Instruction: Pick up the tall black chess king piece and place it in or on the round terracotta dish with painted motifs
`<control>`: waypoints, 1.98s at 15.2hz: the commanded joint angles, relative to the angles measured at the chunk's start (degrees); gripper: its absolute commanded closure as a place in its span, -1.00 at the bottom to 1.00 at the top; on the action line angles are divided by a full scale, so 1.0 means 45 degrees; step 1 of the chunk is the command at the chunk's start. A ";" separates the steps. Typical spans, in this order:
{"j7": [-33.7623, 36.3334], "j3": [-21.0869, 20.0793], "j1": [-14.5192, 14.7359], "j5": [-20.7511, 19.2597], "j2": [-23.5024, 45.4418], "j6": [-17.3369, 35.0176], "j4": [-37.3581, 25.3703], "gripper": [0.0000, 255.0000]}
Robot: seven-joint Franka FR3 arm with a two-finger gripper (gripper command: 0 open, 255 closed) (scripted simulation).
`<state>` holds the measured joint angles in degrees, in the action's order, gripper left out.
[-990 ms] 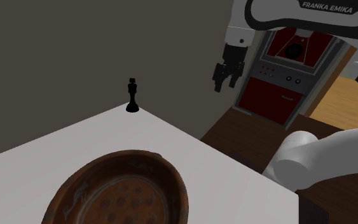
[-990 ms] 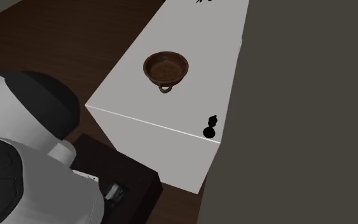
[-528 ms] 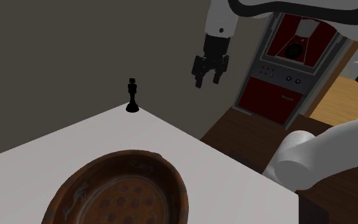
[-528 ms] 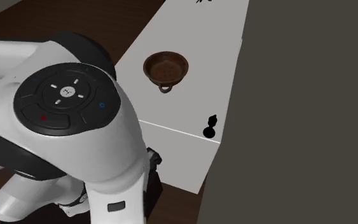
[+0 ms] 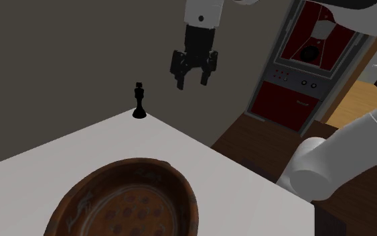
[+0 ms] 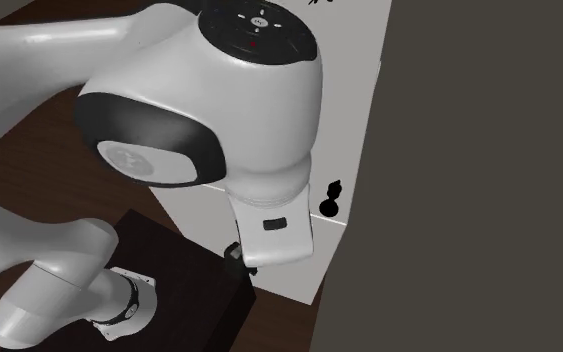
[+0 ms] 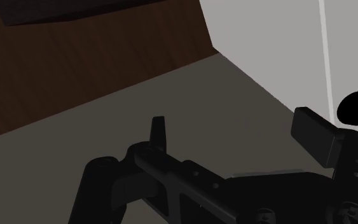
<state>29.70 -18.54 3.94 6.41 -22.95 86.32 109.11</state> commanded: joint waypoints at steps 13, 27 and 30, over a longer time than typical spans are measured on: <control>0.4517 -0.2943 0.1090 -0.1909 0.5684 -0.0852 -0.6381 -1.00; 0.4325 -0.2828 0.0950 -0.1622 0.5147 0.0436 -0.4638 -1.00; 0.4325 -0.2828 0.0950 -0.1622 0.5147 0.0436 -0.4638 1.00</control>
<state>49.16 -31.27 8.22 -0.88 0.19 88.30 88.21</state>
